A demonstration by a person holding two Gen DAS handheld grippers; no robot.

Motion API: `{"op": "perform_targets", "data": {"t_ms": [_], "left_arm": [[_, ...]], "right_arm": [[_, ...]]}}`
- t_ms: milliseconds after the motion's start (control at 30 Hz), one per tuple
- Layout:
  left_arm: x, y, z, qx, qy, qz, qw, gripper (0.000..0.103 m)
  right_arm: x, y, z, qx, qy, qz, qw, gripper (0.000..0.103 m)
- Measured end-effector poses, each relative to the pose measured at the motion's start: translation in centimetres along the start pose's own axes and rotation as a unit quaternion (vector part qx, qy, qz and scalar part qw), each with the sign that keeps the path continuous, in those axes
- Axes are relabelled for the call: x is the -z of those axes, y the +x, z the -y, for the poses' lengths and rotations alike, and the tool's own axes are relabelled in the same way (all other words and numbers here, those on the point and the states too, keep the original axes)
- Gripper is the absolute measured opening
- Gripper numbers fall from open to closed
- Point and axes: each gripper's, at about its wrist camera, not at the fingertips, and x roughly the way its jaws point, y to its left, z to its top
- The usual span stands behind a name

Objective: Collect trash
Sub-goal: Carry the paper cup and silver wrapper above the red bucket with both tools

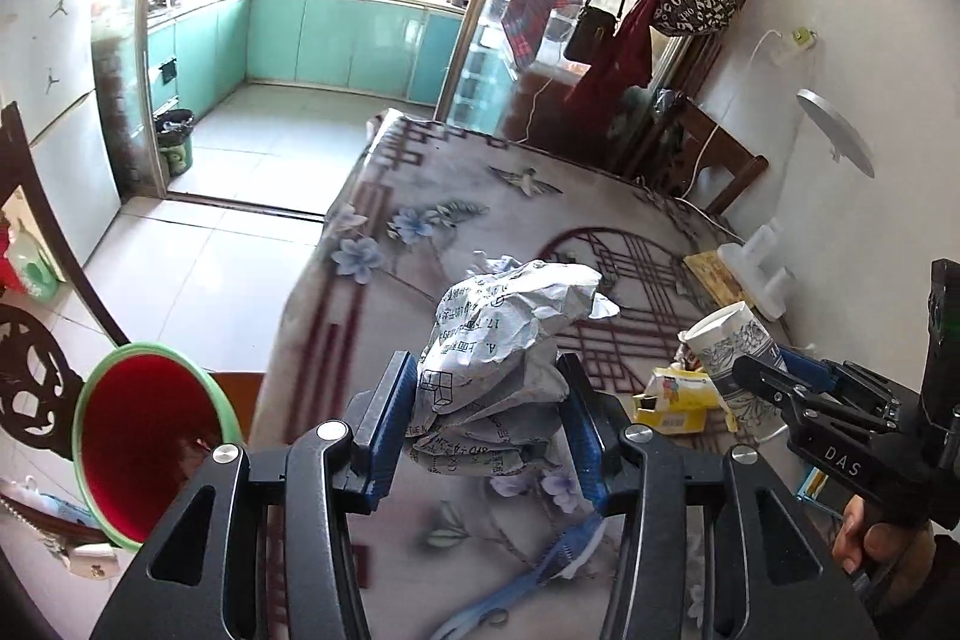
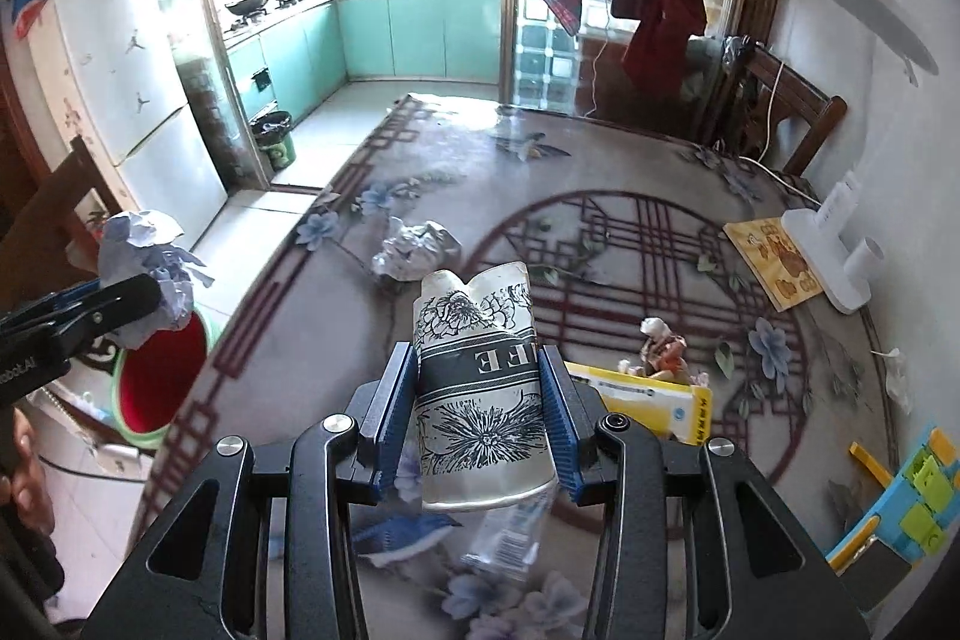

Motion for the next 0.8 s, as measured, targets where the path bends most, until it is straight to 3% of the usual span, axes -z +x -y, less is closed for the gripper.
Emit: {"op": "perform_targets", "data": {"t_ms": [433, 800], "left_arm": [[-0.2, -2.2, -4.1, 0.004, -0.016, 0.006, 0.9998, 0.046], [0.5, -3.9, -8.1, -0.016, -0.041, 0.01, 0.999, 0.046]], "right_arm": [[-0.5, 0.0, -3.6, 0.003, 0.0, -0.002, 1.0, 0.039], [-1.1, 0.2, -7.3, -0.009, -0.019, 0.001, 1.0, 0.039]]}}
